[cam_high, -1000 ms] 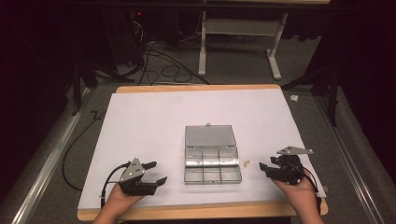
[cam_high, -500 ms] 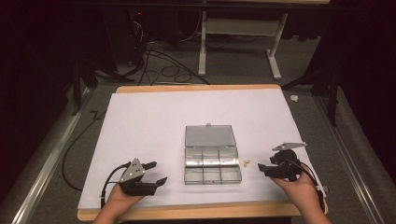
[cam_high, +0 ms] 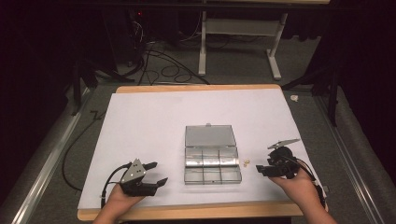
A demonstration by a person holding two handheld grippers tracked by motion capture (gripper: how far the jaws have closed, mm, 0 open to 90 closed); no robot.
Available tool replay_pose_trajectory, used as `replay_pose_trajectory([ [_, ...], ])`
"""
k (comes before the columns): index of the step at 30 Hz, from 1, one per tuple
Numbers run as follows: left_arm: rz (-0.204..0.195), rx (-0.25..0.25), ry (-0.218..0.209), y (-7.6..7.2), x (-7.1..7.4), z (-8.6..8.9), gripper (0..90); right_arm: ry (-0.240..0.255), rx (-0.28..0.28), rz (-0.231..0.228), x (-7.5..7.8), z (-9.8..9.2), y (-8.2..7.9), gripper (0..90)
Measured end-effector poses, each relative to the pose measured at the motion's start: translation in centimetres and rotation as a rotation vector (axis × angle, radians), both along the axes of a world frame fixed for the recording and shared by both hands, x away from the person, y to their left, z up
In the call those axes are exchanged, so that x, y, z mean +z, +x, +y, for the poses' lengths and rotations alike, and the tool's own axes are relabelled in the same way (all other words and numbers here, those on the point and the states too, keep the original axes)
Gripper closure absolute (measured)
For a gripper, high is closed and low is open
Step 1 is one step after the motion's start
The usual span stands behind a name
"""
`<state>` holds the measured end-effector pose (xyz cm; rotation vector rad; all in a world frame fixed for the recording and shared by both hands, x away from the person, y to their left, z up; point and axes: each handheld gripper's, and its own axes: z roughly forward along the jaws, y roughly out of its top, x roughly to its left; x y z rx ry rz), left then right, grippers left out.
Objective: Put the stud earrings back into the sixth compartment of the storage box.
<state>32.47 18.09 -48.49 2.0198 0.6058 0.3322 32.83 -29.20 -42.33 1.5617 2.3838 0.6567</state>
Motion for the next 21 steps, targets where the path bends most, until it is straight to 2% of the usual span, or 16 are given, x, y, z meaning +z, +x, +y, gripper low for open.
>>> replay_pose_trajectory([
  [1, 0.0, -0.001, 0.0, 0.0, 0.0, 0.0, 28.3, -0.007, 0.006, 0.018, 0.09, 0.2, 0.13, 44.4],
  [10, 0.0, -0.004, 0.001, 0.0, 0.0, -0.01, 28.3, -0.052, 0.028, 0.056, 0.37, 0.74, 0.48, 44.5],
  [21, 0.002, -0.006, 0.003, 0.02, 0.0, -0.02, 28.3, -0.079, 0.051, 0.11, 0.72, 0.92, 0.99, 44.7],
])
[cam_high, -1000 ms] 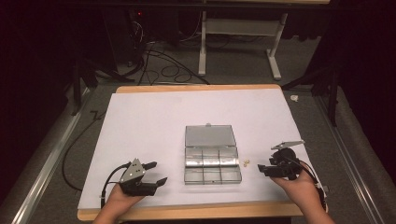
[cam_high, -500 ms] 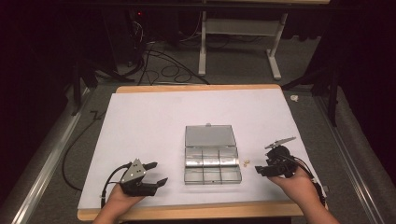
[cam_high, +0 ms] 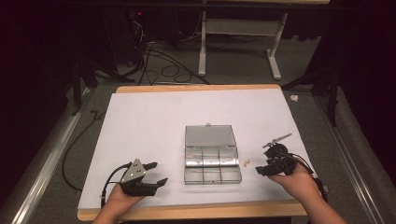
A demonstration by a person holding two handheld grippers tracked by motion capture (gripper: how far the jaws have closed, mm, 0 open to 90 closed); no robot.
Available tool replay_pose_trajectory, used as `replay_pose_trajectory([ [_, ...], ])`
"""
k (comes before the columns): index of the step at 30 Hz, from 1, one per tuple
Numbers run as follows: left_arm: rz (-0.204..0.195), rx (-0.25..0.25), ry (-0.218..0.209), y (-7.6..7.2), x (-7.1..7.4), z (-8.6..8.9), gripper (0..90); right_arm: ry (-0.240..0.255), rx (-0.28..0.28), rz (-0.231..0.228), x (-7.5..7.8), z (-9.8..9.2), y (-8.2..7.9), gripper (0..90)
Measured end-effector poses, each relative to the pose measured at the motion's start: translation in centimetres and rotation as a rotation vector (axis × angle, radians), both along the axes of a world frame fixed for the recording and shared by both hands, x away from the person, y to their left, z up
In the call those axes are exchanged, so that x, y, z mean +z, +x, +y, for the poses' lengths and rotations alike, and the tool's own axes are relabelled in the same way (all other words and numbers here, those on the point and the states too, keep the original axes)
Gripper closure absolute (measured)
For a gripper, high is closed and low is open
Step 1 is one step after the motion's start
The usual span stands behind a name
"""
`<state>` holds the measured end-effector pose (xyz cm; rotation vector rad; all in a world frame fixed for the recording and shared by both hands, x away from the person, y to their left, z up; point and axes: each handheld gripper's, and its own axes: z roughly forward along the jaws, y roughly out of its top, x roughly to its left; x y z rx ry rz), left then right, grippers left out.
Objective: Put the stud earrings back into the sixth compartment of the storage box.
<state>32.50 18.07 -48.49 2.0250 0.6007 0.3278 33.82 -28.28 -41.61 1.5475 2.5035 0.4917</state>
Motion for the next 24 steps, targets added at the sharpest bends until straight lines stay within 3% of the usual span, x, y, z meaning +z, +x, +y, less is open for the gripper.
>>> replay_pose_trajectory([
  [17, 0.007, -0.003, 0.005, 0.1, 0.0, 0.0, 28.4, -0.045, 0.09, 0.097, -0.2, 1.4, 0.8, 48.1],
  [24, 0.009, -0.005, 0.006, 0.1, 0.0, 0.0, 28.4, -0.05, 0.11, 0.132, -0.7, 1.7, 1.8, 61.3],
])
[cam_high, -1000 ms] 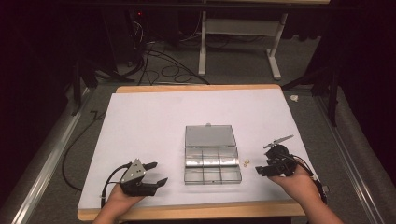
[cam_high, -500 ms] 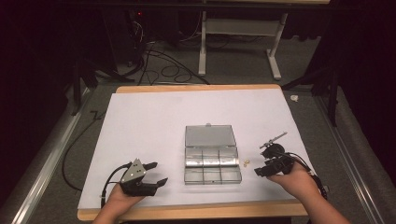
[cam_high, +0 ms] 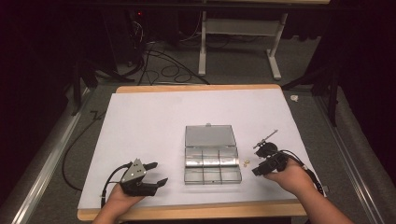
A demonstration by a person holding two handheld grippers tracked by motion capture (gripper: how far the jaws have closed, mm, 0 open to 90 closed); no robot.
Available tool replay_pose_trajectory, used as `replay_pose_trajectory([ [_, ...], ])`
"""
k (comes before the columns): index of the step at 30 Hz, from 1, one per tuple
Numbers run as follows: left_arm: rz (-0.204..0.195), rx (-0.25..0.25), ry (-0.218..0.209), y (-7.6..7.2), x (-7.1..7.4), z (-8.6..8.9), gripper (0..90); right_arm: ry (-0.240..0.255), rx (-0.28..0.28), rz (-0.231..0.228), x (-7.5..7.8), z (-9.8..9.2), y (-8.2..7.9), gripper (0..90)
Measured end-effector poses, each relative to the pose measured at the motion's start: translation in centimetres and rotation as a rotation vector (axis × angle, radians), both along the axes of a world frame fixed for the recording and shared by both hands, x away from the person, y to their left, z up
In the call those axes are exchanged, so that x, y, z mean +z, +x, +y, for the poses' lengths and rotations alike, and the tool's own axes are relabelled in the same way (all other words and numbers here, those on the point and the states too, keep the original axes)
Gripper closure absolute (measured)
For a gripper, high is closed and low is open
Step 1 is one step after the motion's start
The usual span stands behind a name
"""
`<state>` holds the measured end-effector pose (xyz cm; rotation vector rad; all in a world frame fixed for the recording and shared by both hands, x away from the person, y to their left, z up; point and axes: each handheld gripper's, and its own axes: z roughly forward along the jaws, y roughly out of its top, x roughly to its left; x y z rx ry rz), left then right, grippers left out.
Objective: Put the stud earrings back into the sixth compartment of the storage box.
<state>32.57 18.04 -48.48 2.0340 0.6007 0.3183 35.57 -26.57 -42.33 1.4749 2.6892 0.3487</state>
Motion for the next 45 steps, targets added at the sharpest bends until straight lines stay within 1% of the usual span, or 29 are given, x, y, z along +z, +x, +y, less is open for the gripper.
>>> replay_pose_trajectory([
  [2, 0.001, -0.001, 0.0, 0.0, 0.0, 0.0, 28.4, -0.003, -0.007, 0.001, 0.0, 0.0, 0.3, 63.8],
  [4, 0.003, -0.003, 0.001, 0.0, 0.0, 0.0, 28.4, 0.003, 0.0, 0.002, -0.1, 0.0, 0.7, 65.7],
  [5, 0.003, -0.003, 0.001, 0.0, 0.0, 0.0, 28.4, -0.001, -0.008, 0.009, -0.1, 0.0, 0.8, 66.1],
  [8, 0.002, -0.003, 0.001, 0.0, 0.0, 0.0, 28.4, -0.001, -0.008, 0.008, -0.2, 0.0, 1.4, 66.1],
  [9, 0.002, -0.003, 0.001, 0.0, 0.0, 0.0, 28.4, 0.006, -0.017, 0.01, -0.2, 0.0, 1.6, 66.3],
  [11, 0.002, -0.003, 0.001, 0.0, 0.0, 0.0, 28.4, 0.0, -0.02, 0.014, -0.2, 0.0, 1.7, 67.1],
  [12, 0.003, -0.004, 0.001, 0.0, 0.0, 0.0, 28.4, 0.003, -0.03, 0.015, -0.2, 0.1, 2.0, 68.7],
  [13, 0.003, -0.005, 0.001, 0.0, 0.0, 0.0, 28.4, 0.002, -0.024, 0.011, -0.2, 0.0, 2.2, 69.0],
  [14, 0.004, -0.005, 0.002, 0.0, 0.0, 0.0, 28.4, 0.0, -0.029, 0.011, -0.2, 0.1, 2.3, 69.5],
  [18, 0.004, -0.007, 0.002, 0.0, 0.0, 0.0, 28.4, 0.002, -0.021, 0.012, -0.1, 0.3, 2.6, 72.4],
  [19, 0.005, -0.007, 0.002, 0.1, 0.0, 0.0, 28.4, -0.006, -0.009, 0.01, -0.1, 0.5, 2.8, 74.5],
  [21, 0.005, -0.007, 0.002, 0.1, 0.0, 0.0, 28.4, -0.004, -0.004, 0.013, -0.1, 0.7, 2.9, 74.7],
  [22, 0.005, -0.007, 0.002, 0.0, 0.0, 0.0, 28.4, -0.003, 0.003, 0.017, -0.2, 0.9, 3.1, 76.3],
  [23, 0.004, -0.007, 0.002, 0.0, 0.0, -0.1, 28.4, -0.007, 0.008, 0.023, -0.2, 1.1, 3.2, 76.6],
  [26, 0.006, -0.009, 0.002, 0.1, 0.0, -0.1, 28.5, -0.018, 0.02, 0.022, -0.4, 1.4, 3.5, 77.0],
  [29, 0.008, -0.011, 0.001, 0.1, 0.0, -0.1, 28.4, -0.029, 0.015, 0.031, -0.5, 1.6, 3.7, 78.3],
  [34, 0.008, -0.012, 0.0, 0.1, 0.0, 0.0, 28.4, -0.031, 0.025, 0.043, -0.8, 1.9, 4.1, 80.3],
  [38, 0.007, -0.012, 0.0, 0.1, 0.0, 0.0, 28.5, -0.042, 0.036, 0.049, -1.1, 2.1, 4.4, 84.4],
  [40, 0.008, -0.013, -0.001, 0.1, 0.0, 0.0, 28.5, -0.045, 0.036, 0.051, -1.1, 2.1, 4.4, 86.8],
  [45, 0.008, -0.013, 0.0, 0.1, 0.0, 0.0, 28.4, -0.042, 0.033, 0.048, -0.9, 1.9, 4.3, 87.3],
])
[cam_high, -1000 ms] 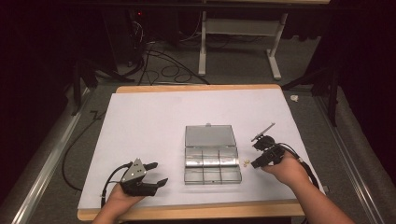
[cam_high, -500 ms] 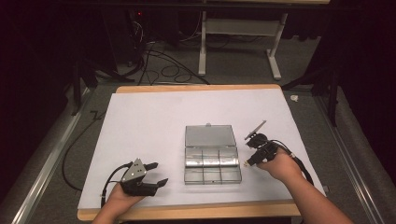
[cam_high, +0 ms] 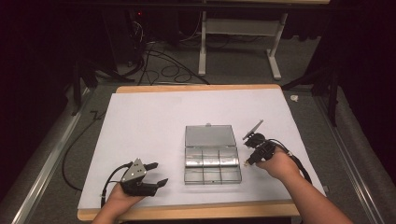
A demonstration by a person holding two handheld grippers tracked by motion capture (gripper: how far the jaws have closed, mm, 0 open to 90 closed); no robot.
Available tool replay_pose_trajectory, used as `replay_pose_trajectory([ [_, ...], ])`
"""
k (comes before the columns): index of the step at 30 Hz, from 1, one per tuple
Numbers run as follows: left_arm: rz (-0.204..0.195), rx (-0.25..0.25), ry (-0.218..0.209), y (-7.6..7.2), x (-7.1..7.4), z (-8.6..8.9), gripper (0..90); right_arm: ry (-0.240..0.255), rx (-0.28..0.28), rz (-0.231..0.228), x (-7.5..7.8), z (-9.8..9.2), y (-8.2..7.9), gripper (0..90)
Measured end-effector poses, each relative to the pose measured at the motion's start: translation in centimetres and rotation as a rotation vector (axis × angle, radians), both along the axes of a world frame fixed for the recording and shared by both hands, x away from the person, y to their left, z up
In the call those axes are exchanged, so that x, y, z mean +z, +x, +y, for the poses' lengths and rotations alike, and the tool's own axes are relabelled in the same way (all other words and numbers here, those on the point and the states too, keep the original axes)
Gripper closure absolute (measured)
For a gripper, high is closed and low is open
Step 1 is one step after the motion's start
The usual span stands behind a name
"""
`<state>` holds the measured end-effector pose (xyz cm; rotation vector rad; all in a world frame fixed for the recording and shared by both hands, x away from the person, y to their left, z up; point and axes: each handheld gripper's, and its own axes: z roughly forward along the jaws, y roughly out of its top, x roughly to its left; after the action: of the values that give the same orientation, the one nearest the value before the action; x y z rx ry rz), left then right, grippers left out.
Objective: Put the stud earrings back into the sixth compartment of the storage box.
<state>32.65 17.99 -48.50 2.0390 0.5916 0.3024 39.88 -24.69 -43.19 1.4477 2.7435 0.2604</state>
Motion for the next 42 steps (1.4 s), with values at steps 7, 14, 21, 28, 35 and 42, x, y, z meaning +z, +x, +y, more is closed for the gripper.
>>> replay_pose_trajectory([
  [7, 0.001, -0.001, 0.001, 0.0, 0.0, 0.0, 28.5, 0.003, 0.003, -0.001, 0.7, -0.3, -0.4, 87.3],
  [14, 0.002, -0.001, 0.002, 0.0, 0.0, 0.0, 28.5, 0.015, 0.009, 0.003, 1.2, -0.6, -1.0, 87.3],
  [21, 0.002, -0.002, 0.004, 0.0, 0.0, 0.0, 28.5, 0.023, 0.003, 0.024, 1.6, -0.7, -1.7, 87.3],
  [28, 0.002, -0.001, 0.005, 0.0, 0.0, -0.1, 28.5, 0.024, 0.02, 0.024, 1.9, -0.8, -2.2, 87.3],
  [35, 0.003, -0.001, 0.005, 0.0, 0.0, -0.1, 28.5, 0.02, 0.027, 0.024, 2.2, -0.7, -2.5, 87.3],
  [42, 0.002, -0.002, 0.006, 0.0, 0.0, -0.1, 28.5, 0.022, 0.043, 0.021, 3.0, -0.1, -2.7, 87.3],
])
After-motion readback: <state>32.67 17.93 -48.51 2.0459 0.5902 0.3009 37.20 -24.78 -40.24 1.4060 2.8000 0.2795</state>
